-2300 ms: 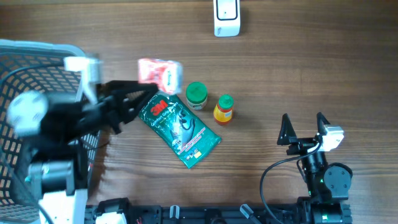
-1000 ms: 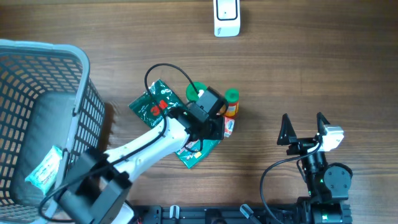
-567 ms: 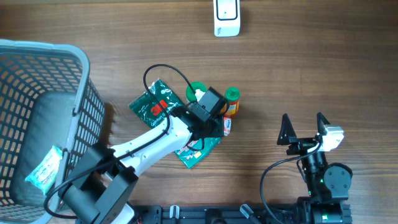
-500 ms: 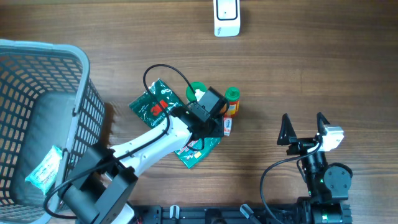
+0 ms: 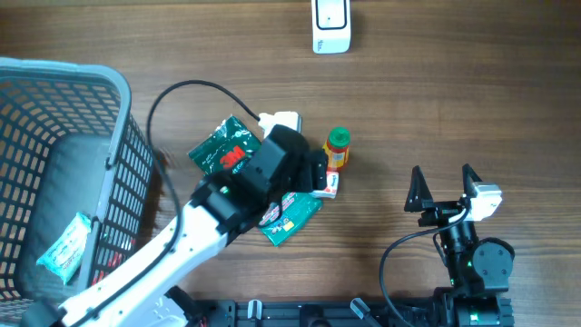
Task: Scan the item barcode
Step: 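Open the left gripper and reach back into the basket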
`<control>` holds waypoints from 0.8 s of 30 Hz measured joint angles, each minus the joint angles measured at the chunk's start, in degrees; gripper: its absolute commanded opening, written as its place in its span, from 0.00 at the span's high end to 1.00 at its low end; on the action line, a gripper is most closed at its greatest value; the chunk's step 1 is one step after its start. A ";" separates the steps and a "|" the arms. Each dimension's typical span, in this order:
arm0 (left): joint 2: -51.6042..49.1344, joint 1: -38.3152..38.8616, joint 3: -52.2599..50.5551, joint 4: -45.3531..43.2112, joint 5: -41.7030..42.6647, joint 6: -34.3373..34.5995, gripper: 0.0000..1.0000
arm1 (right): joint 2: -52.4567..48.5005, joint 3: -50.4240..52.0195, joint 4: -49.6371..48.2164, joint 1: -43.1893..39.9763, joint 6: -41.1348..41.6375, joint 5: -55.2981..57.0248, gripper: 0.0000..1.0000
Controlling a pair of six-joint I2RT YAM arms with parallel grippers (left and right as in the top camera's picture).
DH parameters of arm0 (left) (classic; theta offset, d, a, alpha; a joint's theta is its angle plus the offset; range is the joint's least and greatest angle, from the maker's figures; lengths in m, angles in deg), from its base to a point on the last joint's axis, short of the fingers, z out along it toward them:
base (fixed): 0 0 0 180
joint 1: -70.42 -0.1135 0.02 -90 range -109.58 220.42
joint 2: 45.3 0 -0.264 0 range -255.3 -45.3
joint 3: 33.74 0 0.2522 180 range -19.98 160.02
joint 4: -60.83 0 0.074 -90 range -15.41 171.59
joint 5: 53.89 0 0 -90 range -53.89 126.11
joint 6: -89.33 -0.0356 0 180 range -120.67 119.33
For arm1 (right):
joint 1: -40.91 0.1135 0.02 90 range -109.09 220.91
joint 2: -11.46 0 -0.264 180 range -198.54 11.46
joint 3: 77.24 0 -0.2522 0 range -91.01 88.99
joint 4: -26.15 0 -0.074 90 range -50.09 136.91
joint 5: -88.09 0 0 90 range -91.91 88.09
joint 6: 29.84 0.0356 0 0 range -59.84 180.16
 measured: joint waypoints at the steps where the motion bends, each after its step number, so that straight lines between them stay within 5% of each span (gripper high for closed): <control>1: 1.95 -0.46 0.15 0.74 -1.57 -0.50 0.03 | 0.00 0.00 0.00 0.00 0.00 0.00 0.00; 14: 9.99 -26.91 22.93 11.74 -8.20 -1.81 0.04 | 0.00 0.00 0.02 0.00 0.00 0.00 0.00; 24: 10.08 -50.64 26.93 22.23 -8.72 -1.55 0.00 | 0.00 0.00 0.00 0.00 0.00 0.00 0.00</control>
